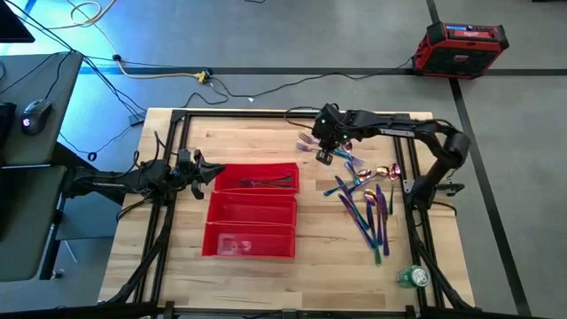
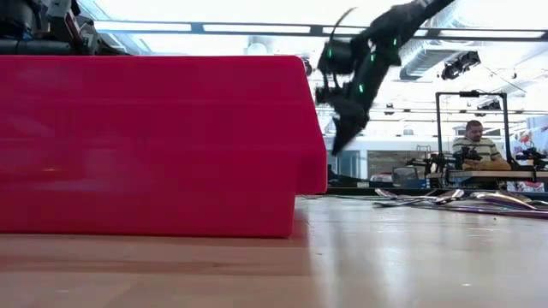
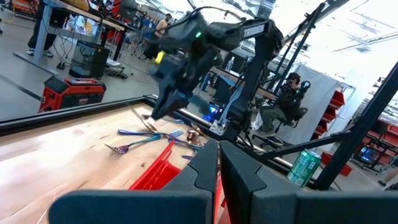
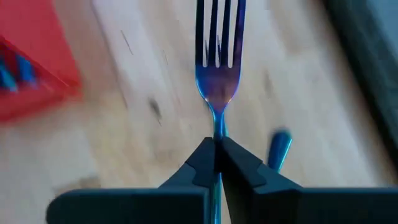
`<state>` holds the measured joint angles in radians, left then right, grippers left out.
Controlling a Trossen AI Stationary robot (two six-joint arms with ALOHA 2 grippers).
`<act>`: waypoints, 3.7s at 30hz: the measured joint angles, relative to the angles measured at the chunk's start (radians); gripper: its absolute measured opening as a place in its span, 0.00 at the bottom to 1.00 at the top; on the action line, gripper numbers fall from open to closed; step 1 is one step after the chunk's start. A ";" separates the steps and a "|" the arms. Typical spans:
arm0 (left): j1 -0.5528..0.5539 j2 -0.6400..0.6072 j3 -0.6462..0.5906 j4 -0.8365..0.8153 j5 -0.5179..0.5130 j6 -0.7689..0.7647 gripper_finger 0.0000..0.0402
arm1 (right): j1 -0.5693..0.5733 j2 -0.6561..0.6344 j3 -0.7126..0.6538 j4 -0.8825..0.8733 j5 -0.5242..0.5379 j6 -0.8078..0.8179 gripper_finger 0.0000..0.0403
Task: Sort silverware
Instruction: Put the purple fork into the top red bin, then adjust the top red bin, then put the purple fork into the top red bin
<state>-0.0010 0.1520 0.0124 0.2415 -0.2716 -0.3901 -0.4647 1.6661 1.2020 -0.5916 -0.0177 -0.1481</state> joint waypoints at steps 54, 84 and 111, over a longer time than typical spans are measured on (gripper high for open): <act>0.000 0.000 0.000 0.010 0.020 0.000 0.00 | 0.344 0.292 0.715 -0.180 -0.121 -0.016 0.33; 0.000 0.000 0.000 0.019 0.024 -0.008 0.00 | 0.345 0.200 0.056 -0.068 -0.112 0.262 0.33; 0.000 0.000 0.000 0.017 0.023 -0.007 0.00 | 0.212 0.082 0.094 -0.134 0.134 0.034 0.33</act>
<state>-0.0006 0.1521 0.0124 0.2588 -0.2485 -0.3969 -0.2525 1.7477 1.2957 -0.7252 0.1161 -0.1146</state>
